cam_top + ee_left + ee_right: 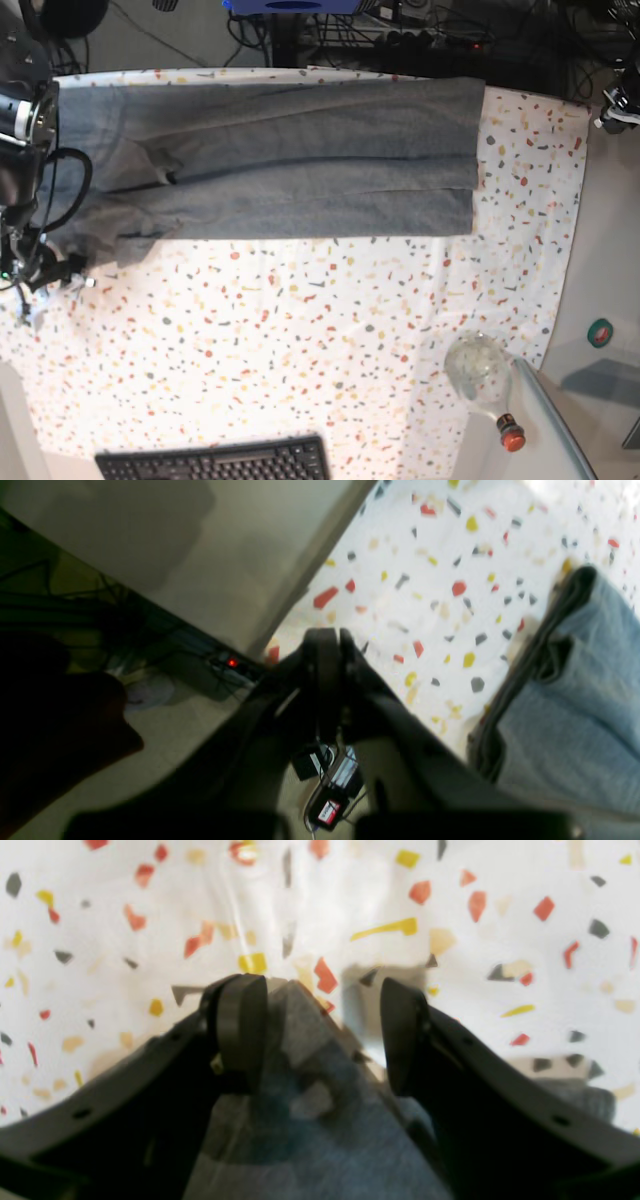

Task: Layout the t-shirt on the table in an organized manner, then fold the t-shirt properly
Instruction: 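Release the shirt and raise the left gripper away, then grasp the shirt end near the right gripper and tuck it inward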

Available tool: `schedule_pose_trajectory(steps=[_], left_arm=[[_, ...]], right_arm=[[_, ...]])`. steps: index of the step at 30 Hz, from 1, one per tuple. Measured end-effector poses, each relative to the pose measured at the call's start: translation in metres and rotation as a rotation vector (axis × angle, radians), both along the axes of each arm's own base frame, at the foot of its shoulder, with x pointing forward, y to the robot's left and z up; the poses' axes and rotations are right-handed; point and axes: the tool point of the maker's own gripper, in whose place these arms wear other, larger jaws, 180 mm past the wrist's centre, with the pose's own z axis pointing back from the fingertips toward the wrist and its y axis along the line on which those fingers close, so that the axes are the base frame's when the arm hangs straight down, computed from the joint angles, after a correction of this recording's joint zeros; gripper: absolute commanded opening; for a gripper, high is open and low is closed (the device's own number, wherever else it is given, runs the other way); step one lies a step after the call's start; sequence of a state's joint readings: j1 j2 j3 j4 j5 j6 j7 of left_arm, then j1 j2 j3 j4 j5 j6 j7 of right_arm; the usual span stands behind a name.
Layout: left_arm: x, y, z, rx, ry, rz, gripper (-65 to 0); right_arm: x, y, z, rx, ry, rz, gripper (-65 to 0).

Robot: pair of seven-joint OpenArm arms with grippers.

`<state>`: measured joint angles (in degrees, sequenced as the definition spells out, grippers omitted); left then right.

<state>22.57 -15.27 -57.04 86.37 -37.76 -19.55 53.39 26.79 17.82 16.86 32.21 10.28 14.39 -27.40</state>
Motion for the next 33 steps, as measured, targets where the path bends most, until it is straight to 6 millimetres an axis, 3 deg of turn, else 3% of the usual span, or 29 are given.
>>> schedule_pose_trajectory(steps=[7, 9, 11, 12, 22, 27, 33], left_arm=[[-0.005, 0.000, -0.001, 0.001, 0.015, -0.001, -65.0], [-0.009, 0.001, -0.002, 0.004, 0.023, -0.002, -65.0], [-0.010, 0.001, -0.003, 0.006, 0.030, 0.000, -65.0], [-0.010, 0.001, -0.003, 0.005, 0.029, 0.000, -65.0], [-0.015, 0.003, -0.009, 0.030, 0.080, -0.007, -65.0], [-0.016, 0.004, -0.010, 0.034, 0.084, -0.008, -65.0], [-0.003, 0.003, -0.007, 0.033, 0.054, -0.008, -65.0]], right_arm=[[-0.008, 0.002, -0.011, -0.023, 0.037, 0.036, -33.0], [-0.009, 0.002, -0.012, -0.026, 0.036, 0.041, -43.2], [-0.009, 0.004, -0.011, -0.022, 0.029, 0.045, -60.6], [-0.007, 0.005, -0.009, -0.022, 0.018, 0.051, -65.0], [-0.021, 0.010, 0.027, -0.078, -0.007, 0.085, -65.0], [-0.046, 0.018, 0.044, -0.075, 0.007, 0.079, -65.0], [-0.093, 0.023, 0.051, -0.092, 0.028, 0.051, -65.0]])
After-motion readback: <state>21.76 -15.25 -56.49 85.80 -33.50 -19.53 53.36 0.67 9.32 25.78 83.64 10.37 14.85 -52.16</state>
